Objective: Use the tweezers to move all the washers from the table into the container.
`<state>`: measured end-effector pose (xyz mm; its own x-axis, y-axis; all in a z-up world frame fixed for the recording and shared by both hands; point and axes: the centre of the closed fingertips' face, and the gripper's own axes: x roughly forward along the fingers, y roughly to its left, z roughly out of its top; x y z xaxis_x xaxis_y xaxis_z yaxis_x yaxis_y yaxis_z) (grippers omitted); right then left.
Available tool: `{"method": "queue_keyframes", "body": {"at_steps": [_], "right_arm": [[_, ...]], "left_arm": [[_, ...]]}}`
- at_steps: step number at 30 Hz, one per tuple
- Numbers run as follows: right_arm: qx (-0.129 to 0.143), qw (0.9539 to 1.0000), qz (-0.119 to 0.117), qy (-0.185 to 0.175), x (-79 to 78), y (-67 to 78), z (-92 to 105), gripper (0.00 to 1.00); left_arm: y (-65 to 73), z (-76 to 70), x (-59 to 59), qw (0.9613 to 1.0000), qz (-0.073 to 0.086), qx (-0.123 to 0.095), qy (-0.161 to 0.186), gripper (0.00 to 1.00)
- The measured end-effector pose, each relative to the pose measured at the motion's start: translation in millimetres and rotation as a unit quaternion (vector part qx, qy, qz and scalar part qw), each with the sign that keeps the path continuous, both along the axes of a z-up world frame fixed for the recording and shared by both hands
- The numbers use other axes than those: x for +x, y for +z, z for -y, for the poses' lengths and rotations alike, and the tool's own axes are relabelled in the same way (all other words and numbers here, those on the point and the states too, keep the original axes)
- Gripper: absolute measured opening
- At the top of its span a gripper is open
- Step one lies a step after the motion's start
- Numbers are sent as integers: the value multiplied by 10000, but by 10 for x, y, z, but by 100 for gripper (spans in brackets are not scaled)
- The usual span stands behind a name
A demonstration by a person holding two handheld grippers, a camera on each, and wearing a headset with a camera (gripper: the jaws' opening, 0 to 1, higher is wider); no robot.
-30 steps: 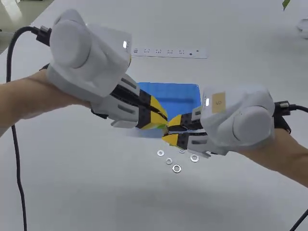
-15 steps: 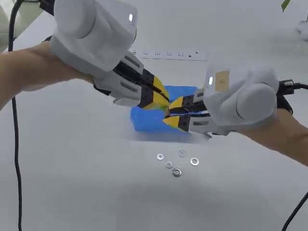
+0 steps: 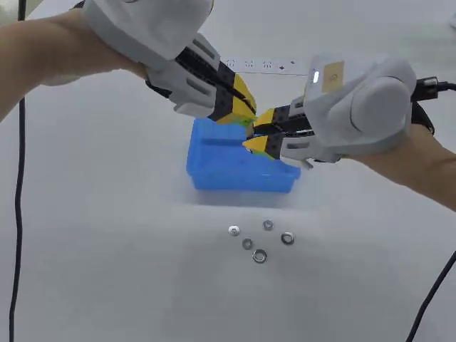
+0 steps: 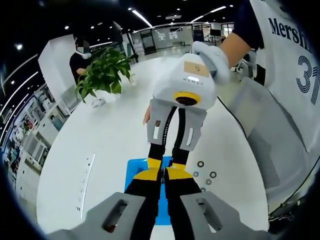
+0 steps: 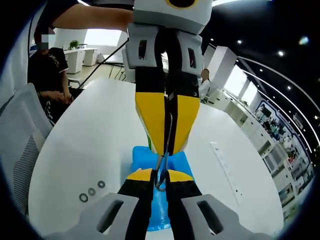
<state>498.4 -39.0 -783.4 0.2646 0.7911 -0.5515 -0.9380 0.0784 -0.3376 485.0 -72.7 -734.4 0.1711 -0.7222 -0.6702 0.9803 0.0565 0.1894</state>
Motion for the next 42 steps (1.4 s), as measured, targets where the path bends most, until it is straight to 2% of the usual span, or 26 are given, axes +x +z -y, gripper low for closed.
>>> {"method": "queue_keyframes", "body": {"at_steps": [6,11,17,22,28,32,35,36,38,42], "right_arm": [[-64,9997,-244,-58,161,-298,-23,10],[-94,9991,-409,-108,250,-463,-11,10],[-127,9983,-543,-146,316,-619,12,10],[-152,9980,-587,-184,272,-650,32,10],[-114,9980,-576,-221,254,-608,17,11],[-138,9986,-474,-208,213,-533,19,11],[-111,9988,-432,-223,208,-503,25,12],[-111,9989,-405,-225,198,-474,29,12],[-86,9992,-325,-222,179,-405,41,12],[56,9993,-221,-312,164,-217,69,12]], "left_arm": [[-272,-37,196,9997,-220,68,33,6],[-499,-45,363,9993,-363,93,49,6],[-602,-29,392,9988,-470,130,25,6],[-648,-16,370,9985,-506,190,-10,6],[-609,-3,339,9987,-477,185,-25,7],[-536,5,308,9989,-429,172,-20,6],[-432,9,259,9994,-318,159,-44,6],[-382,14,275,9998,-139,142,-69,6],[-295,13,236,9998,-159,97,-57,6],[-139,5,183,9999,7,106,-72,6]]}}
